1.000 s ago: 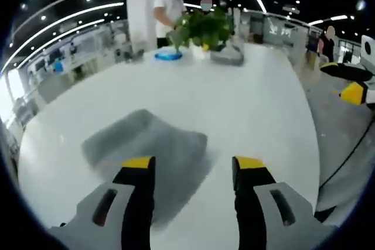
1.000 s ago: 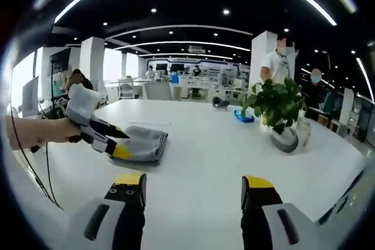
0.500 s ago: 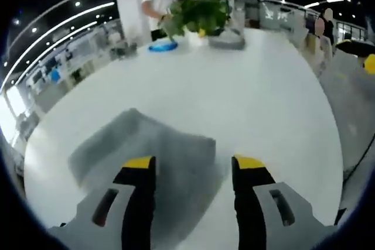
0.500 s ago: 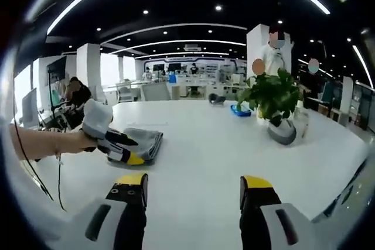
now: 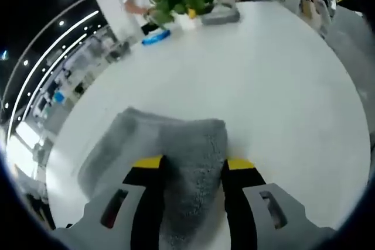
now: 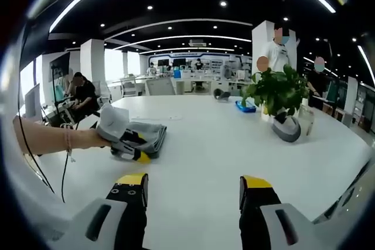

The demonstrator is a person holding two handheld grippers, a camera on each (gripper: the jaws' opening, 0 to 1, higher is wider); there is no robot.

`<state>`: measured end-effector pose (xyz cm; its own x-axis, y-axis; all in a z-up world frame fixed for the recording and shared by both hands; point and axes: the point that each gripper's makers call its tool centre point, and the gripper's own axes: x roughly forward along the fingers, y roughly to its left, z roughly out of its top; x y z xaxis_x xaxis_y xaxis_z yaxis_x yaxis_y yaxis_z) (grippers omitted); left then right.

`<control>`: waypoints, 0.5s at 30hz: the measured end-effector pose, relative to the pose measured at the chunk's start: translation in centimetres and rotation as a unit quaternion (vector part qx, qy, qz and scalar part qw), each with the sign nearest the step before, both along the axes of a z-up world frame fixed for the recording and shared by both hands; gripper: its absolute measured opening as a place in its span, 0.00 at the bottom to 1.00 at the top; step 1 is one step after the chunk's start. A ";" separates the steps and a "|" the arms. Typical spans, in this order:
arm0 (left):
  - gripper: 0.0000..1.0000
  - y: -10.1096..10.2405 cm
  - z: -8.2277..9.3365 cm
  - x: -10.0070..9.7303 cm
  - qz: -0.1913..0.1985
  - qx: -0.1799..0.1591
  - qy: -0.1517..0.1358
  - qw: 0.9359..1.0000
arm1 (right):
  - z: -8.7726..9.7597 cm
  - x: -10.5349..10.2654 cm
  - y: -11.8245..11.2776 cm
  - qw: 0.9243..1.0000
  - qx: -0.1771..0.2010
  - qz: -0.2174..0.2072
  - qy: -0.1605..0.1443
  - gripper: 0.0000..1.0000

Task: Open the folded towel by lifting each exposed corner and separating the folded layers until the towel lies flat within the target outline without major curled edges

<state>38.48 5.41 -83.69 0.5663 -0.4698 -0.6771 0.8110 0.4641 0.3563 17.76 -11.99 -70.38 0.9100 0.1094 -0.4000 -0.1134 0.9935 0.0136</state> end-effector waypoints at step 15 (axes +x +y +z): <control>0.23 -1.2 -0.6 -3.0 0.028 -0.028 0.076 0.996 | -0.6 0.3 0.3 1.000 0.005 0.006 0.001 0.61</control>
